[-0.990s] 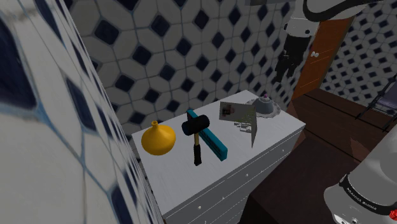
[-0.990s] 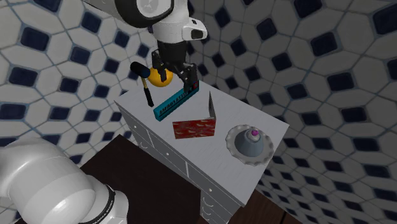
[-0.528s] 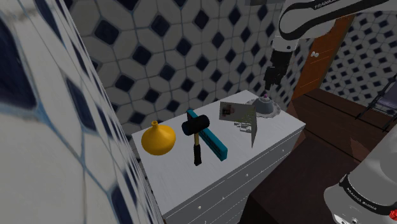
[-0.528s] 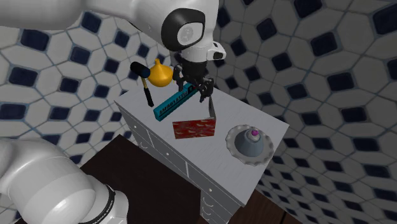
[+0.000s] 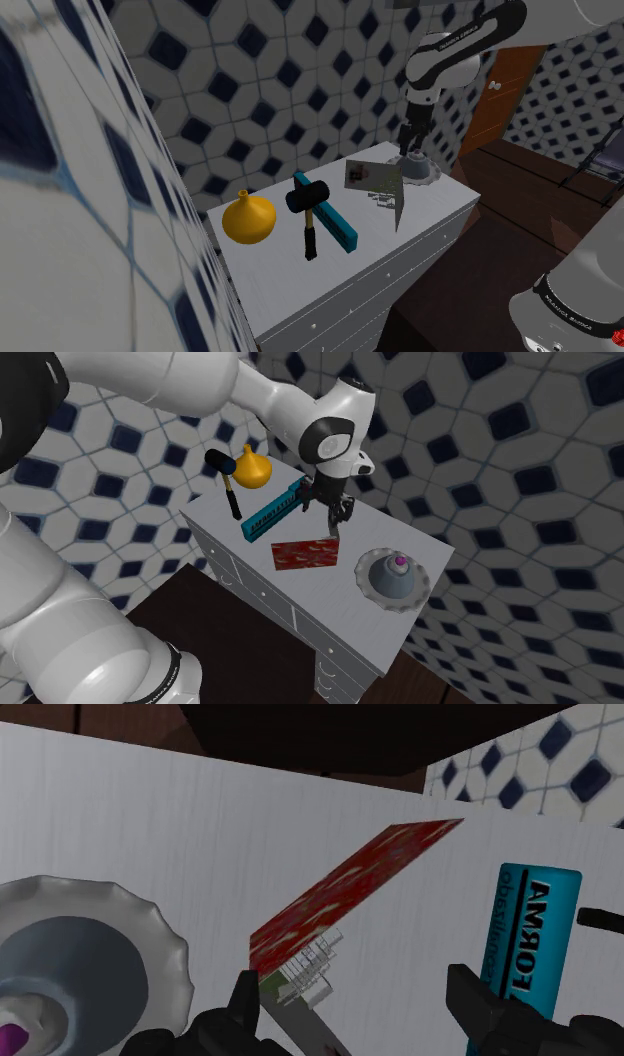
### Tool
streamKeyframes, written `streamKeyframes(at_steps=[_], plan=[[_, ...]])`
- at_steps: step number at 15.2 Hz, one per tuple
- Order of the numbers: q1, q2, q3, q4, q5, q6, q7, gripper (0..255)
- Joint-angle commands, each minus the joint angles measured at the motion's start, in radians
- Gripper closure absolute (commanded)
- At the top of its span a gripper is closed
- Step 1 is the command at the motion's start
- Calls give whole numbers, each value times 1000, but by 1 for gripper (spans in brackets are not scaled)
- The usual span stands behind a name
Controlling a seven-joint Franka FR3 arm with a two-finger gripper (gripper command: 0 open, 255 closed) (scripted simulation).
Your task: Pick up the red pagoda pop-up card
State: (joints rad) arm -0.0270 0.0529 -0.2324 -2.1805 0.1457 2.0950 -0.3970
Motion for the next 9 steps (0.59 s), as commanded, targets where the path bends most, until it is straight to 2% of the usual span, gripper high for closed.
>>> streamKeyframes(at_steps=[1, 6, 9], plan=[[-10, 91, -5, 49, 32, 19, -41, 0], [-42, 299, 8, 186, 101, 37, -113, 0], [-50, 347, 15, 205, 116, 58, -127, 0]])
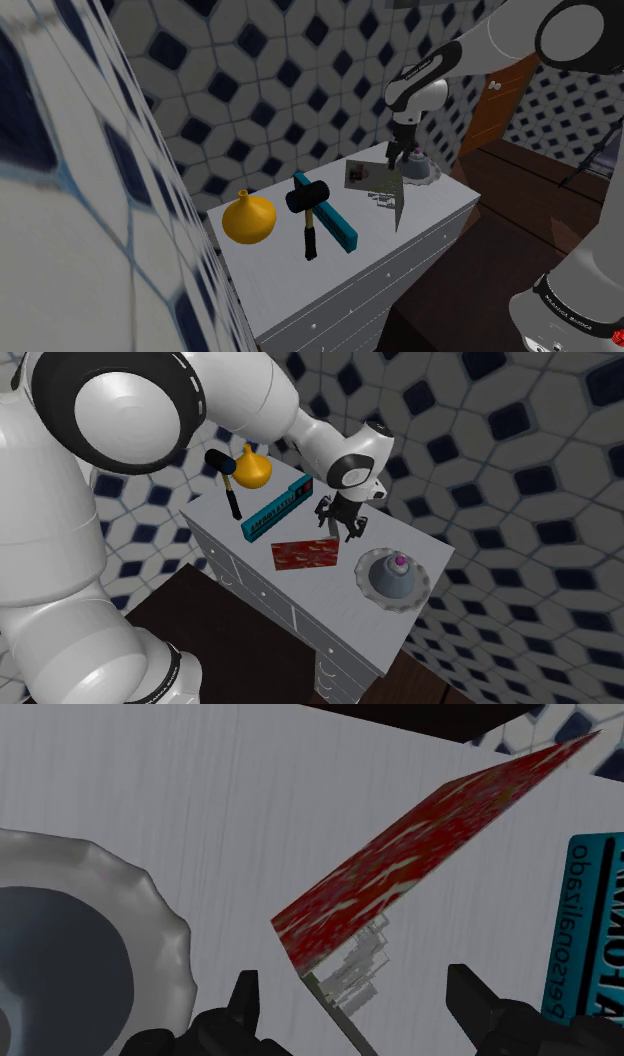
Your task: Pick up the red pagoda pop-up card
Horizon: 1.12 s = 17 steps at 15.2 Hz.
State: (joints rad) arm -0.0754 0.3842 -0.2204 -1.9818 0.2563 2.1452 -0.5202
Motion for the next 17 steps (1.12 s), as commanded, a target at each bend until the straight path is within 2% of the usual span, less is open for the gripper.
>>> streamKeyframes(at_steps=[1, 7, 8, 17], plan=[[-3, 25, 4, 5, 9, 18, -7, 0], [-8, 69, 13, 1, 26, 63, -22, 0], [-7, 69, 13, 2, 26, 63, -21, 255], [-8, 69, 12, 1, 26, 63, -22, 255]])
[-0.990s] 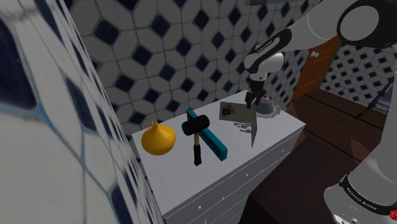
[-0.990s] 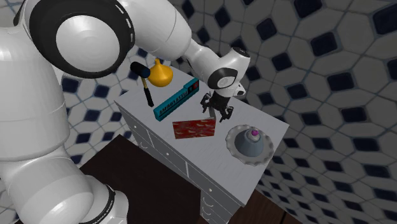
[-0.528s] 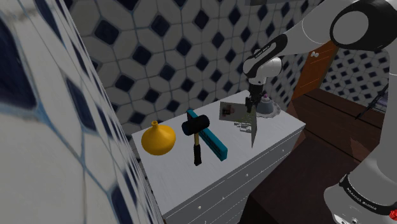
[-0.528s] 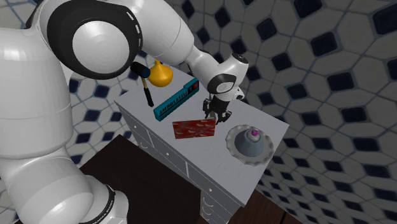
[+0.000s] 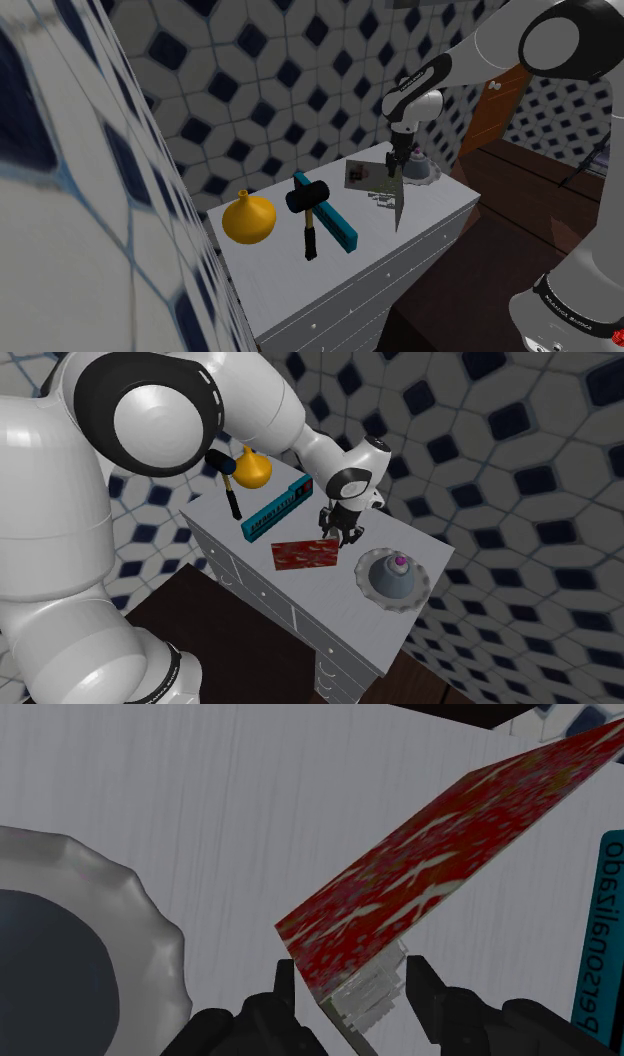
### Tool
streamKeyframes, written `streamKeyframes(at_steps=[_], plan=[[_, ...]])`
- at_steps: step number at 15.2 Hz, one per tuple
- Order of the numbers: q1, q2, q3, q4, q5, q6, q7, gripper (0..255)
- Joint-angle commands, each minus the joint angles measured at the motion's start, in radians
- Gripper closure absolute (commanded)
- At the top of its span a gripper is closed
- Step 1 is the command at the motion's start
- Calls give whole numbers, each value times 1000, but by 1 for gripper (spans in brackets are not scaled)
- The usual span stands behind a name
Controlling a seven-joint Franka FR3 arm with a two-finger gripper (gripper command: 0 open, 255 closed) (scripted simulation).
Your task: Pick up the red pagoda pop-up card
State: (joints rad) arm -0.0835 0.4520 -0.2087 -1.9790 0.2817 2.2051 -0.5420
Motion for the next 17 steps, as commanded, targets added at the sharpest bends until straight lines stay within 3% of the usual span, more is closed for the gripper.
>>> streamKeyframes(at_steps=[1, 17], plan=[[2, -9, -1, -1, -3, -7, 3, 255], [14, -132, -22, 29, -51, -153, 48, 255]])
